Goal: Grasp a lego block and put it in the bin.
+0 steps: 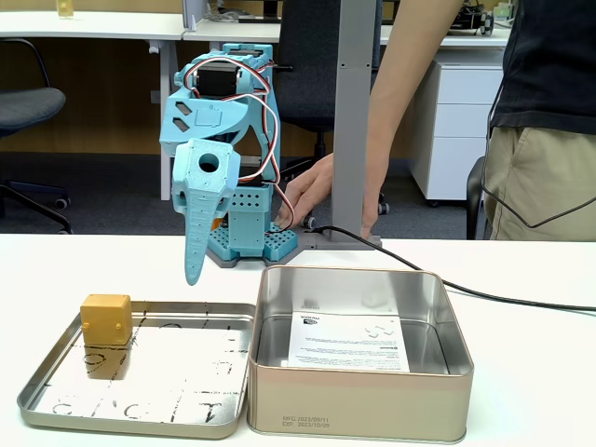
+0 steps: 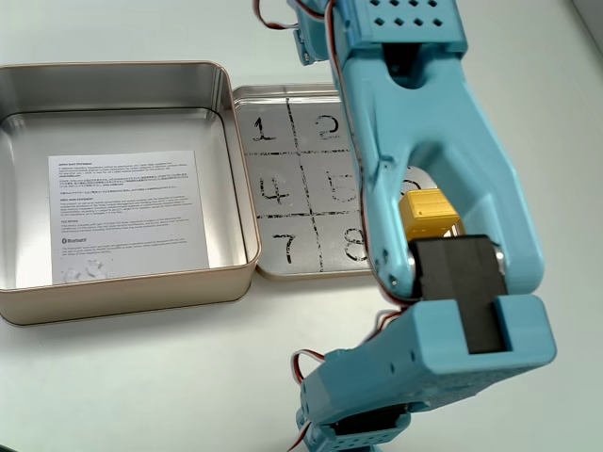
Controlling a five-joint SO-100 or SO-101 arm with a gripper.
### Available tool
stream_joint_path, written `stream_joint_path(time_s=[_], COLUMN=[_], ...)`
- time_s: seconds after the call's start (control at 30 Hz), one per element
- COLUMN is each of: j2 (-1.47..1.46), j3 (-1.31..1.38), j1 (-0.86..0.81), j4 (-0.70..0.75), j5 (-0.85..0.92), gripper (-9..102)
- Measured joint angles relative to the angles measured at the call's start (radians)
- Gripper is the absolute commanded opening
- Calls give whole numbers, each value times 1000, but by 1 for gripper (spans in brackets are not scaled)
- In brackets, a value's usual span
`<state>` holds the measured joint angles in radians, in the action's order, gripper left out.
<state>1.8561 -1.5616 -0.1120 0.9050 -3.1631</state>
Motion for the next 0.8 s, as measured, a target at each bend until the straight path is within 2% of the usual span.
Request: stream_joint_path(time_s=[0.03, 0.13, 0.23, 0.57, 0.8], j2=[2, 109, 202, 273, 383], j3=[-14, -322, -394, -414, -480], j1=[0, 112, 206, 198, 23], j4=[-17, -308, -390, -391, -296], j5=[8, 31, 31, 26, 9], gripper=[0, 0, 0, 0, 0])
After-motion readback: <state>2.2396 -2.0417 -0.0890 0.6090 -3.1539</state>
